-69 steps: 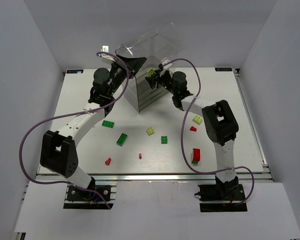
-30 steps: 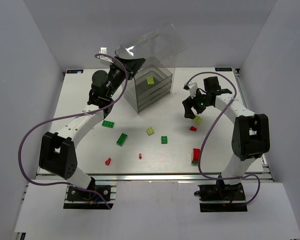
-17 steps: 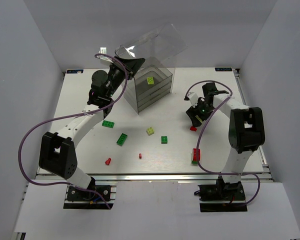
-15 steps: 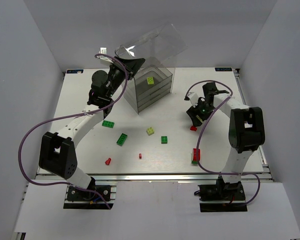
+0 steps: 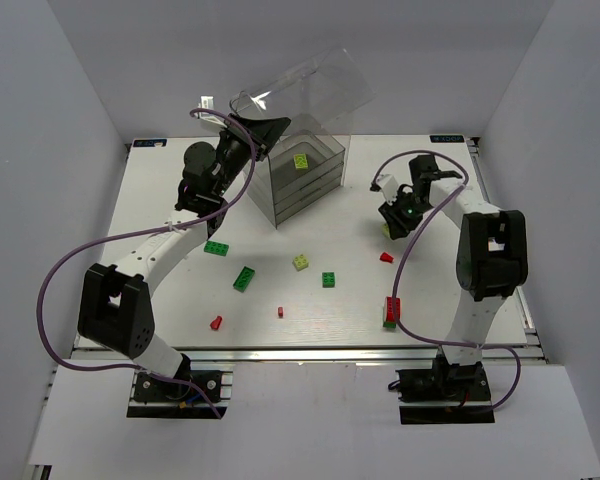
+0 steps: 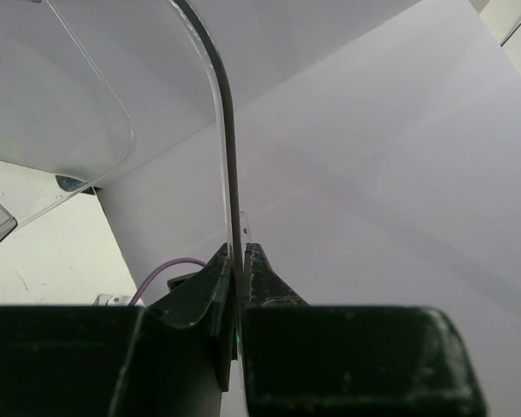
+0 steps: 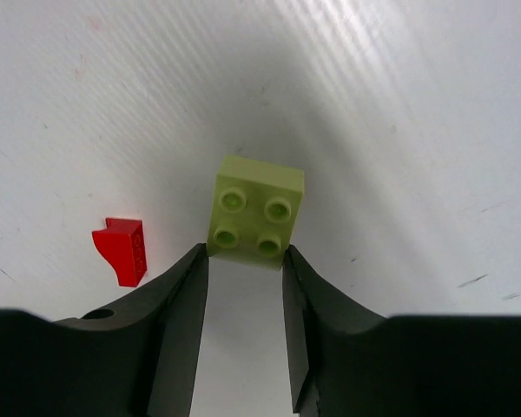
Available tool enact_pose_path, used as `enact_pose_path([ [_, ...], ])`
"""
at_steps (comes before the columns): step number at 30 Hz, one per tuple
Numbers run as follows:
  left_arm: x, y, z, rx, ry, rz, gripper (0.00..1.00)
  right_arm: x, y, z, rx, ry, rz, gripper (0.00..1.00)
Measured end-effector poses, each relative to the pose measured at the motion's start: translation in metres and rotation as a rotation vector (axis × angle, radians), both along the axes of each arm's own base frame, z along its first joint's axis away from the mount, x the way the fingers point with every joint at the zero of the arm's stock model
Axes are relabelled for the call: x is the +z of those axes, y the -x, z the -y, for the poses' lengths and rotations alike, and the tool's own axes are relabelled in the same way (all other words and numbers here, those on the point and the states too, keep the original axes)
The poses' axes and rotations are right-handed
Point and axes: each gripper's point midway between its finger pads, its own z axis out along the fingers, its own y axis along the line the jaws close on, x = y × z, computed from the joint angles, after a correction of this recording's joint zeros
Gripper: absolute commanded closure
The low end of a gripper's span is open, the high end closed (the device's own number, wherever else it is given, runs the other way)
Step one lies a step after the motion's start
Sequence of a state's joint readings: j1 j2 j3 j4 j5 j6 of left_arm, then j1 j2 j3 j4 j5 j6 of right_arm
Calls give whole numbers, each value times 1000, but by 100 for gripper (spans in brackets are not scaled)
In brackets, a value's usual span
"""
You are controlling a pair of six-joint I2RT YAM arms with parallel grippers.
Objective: Sort the legos into containers by color
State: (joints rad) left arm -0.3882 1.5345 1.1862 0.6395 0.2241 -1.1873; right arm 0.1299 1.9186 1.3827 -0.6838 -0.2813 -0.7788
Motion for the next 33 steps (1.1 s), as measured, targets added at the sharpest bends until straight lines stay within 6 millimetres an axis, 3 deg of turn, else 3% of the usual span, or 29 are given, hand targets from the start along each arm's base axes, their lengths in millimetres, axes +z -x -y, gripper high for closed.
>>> enact_pose_path([
  [5, 0, 0, 0, 0, 1, 0, 83, 24, -21, -16, 36, -80, 59, 89],
  [12, 1, 1, 0, -3, 8, 2, 83, 68, -40, -69, 132, -315, 157, 91],
  [17, 1, 1, 0, -5, 13, 3, 83, 102, -58, -135, 239, -429, 332, 98],
  [23, 1, 1, 0, -5, 15, 2, 83, 145, -73, -206, 324, -534, 575, 100],
  [28, 2, 1, 0, -6, 18, 1, 83, 182, -93, -232, 294, -578, 759, 100],
  [33, 2, 1, 0, -7, 18, 1, 83, 187, -119, -240, 174, -597, 831, 100],
])
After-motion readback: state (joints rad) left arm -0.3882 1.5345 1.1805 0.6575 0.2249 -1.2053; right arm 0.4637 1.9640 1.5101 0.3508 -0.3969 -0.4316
